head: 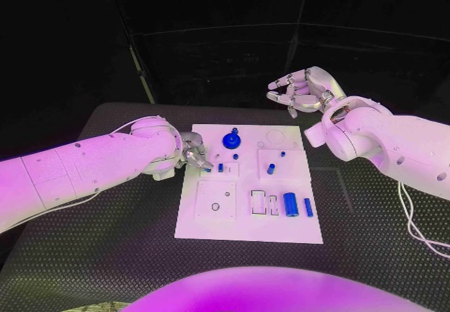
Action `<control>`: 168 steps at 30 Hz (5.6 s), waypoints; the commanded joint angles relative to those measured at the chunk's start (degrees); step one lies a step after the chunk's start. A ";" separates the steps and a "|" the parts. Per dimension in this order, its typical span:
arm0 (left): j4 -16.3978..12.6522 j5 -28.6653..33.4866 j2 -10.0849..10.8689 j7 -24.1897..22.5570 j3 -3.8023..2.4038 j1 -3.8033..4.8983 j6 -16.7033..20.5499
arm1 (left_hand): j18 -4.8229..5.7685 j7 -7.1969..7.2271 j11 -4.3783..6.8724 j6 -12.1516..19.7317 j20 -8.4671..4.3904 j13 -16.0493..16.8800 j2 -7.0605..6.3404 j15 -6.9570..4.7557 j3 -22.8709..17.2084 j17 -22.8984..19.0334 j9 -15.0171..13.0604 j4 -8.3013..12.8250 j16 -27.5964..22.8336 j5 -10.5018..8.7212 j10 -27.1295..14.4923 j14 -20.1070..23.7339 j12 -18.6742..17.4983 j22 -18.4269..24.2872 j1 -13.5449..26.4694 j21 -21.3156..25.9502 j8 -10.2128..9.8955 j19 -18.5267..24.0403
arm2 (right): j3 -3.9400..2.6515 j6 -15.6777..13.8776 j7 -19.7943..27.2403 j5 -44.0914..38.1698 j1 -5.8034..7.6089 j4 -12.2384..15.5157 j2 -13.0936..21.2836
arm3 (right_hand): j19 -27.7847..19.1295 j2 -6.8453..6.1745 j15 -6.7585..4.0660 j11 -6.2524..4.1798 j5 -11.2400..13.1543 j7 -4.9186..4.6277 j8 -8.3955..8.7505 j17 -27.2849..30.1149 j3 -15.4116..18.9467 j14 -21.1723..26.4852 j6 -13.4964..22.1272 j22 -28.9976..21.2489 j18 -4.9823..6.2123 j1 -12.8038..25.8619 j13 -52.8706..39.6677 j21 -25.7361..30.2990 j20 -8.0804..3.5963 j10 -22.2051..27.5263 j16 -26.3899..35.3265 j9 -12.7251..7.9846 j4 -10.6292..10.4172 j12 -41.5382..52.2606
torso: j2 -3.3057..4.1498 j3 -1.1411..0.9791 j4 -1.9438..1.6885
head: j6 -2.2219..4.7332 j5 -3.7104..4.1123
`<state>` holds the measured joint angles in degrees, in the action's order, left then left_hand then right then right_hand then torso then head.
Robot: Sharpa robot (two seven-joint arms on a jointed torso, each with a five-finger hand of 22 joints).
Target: Assemble the parts on the task board
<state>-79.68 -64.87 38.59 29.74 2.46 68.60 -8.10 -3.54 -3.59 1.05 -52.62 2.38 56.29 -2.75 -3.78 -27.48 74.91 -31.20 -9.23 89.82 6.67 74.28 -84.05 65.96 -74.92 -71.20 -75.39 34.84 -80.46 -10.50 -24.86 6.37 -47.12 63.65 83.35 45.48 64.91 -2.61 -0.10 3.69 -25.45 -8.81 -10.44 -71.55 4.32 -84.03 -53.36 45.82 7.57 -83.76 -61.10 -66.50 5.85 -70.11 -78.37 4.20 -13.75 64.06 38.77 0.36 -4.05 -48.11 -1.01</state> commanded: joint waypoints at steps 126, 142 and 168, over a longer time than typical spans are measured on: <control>5.06 -0.80 -2.99 0.75 1.32 -0.10 -5.73 | 0.46 2.71 1.62 -6.97 -1.12 7.30 -1.45 -1.45 12.82 15.09 3.03 -4.89 0.18 -0.36 5.47 -5.95 5.02 -5.55 16.03 -3.16 1.23 -2.97 | -0.02 0.35 0.35 0.07 0.08 0.15 0.03 | -0.11 0.35 -0.52 -0.02 -0.43 0.09 -0.41 0.08 -0.12 -1.73 0.43 -0.13 0.79 0.05 0.01 0.47 -0.17 0.02 0.41 -0.06 -0.15 0.17 | -0.02 0.02 0.03 | -0.97 0.49; 4.41 -0.82 -2.35 0.63 1.24 -0.11 -3.82 | 0.45 2.74 1.65 -7.00 -1.19 7.30 -1.04 -1.51 17.54 15.09 3.30 -6.98 0.18 -0.36 5.47 -5.95 4.83 -5.70 15.49 -3.07 1.35 -3.01 | -0.02 0.41 0.40 0.07 0.06 0.06 -0.02 | -0.11 0.35 -0.52 -0.02 -0.43 0.09 -0.41 0.08 -0.12 -1.73 0.43 -0.13 0.79 0.05 0.01 0.47 -0.17 0.02 0.41 -0.06 -0.15 0.17 | 0.02 0.03 0.02 | -0.97 0.52; 1.80 7.56 0.85 -5.40 -4.57 -0.02 7.23 | -5.21 -1.75 -2.41 3.35 1.36 -17.06 1.51 1.47 26.24 0.27 5.82 -7.22 -11.71 0.05 -13.31 0.34 -16.29 14.88 9.22 26.00 -2.54 13.21 | -0.02 0.57 0.43 0.07 0.00 -0.35 -0.10 | -0.11 0.33 -0.52 -0.01 -0.41 0.08 -0.41 0.07 -0.08 -1.73 0.47 -0.14 0.79 0.15 -0.02 0.49 -0.17 -0.02 0.41 -0.07 -0.21 0.22 | -0.01 -0.07 0.04 | -0.34 0.80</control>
<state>-77.85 -61.75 39.48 28.65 -1.99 68.46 -5.26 -8.45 -5.24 -1.20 -49.71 3.63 39.77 -1.19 -2.31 -1.41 74.09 -25.50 -16.43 78.90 6.66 61.55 -83.38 50.18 -61.02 -61.80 -50.81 32.53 -68.05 -10.49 -24.57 6.38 -47.12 63.57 82.95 45.42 64.91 -2.61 -0.10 3.69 -25.66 -8.81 -10.64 -71.55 4.32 -84.03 -53.36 45.75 7.58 -83.76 -61.14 -66.28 5.85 -70.11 -78.16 4.20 -13.74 64.06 38.77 0.34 -4.02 -48.57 -0.30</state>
